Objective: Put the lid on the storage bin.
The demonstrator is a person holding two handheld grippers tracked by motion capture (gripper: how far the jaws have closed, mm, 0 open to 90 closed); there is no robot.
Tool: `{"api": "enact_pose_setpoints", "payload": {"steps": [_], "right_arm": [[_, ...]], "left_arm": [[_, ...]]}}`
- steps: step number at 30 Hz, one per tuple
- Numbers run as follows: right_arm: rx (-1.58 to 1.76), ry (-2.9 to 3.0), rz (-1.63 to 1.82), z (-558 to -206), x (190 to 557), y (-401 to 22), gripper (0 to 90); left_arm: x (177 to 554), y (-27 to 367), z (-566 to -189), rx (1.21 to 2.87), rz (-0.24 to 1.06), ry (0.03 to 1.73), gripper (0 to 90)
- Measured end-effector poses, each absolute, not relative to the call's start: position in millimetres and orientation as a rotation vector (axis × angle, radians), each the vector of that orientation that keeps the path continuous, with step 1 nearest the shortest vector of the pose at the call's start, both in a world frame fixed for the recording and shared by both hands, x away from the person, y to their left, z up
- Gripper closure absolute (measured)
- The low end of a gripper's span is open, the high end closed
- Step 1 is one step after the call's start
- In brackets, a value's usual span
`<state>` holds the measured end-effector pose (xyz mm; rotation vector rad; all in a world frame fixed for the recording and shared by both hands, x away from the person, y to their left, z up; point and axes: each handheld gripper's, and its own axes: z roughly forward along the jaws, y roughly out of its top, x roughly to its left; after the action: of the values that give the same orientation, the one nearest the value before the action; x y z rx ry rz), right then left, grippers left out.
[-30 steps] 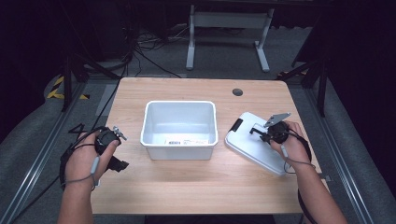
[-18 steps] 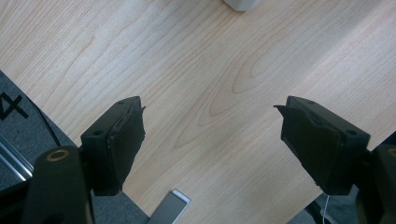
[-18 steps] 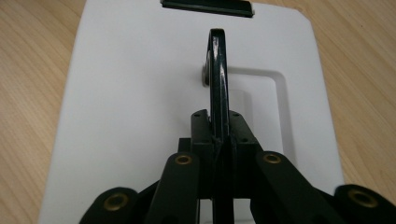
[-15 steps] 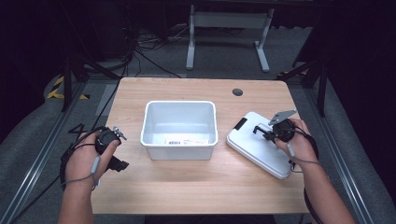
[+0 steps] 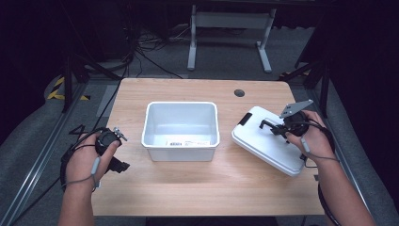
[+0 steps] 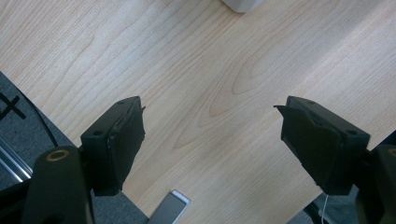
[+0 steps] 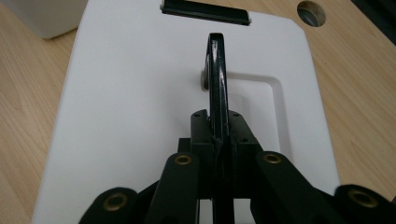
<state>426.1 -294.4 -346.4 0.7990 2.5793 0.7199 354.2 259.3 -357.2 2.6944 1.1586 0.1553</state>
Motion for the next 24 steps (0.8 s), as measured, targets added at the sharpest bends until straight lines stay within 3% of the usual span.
{"api": "enact_pose_setpoints", "payload": {"steps": [24], "right_arm": [[0.702,2.571,0.804,-295,424,-288,83.9]], "left_arm": [[348,262,-353,2.645,0.128,1.098,21.9]]}}
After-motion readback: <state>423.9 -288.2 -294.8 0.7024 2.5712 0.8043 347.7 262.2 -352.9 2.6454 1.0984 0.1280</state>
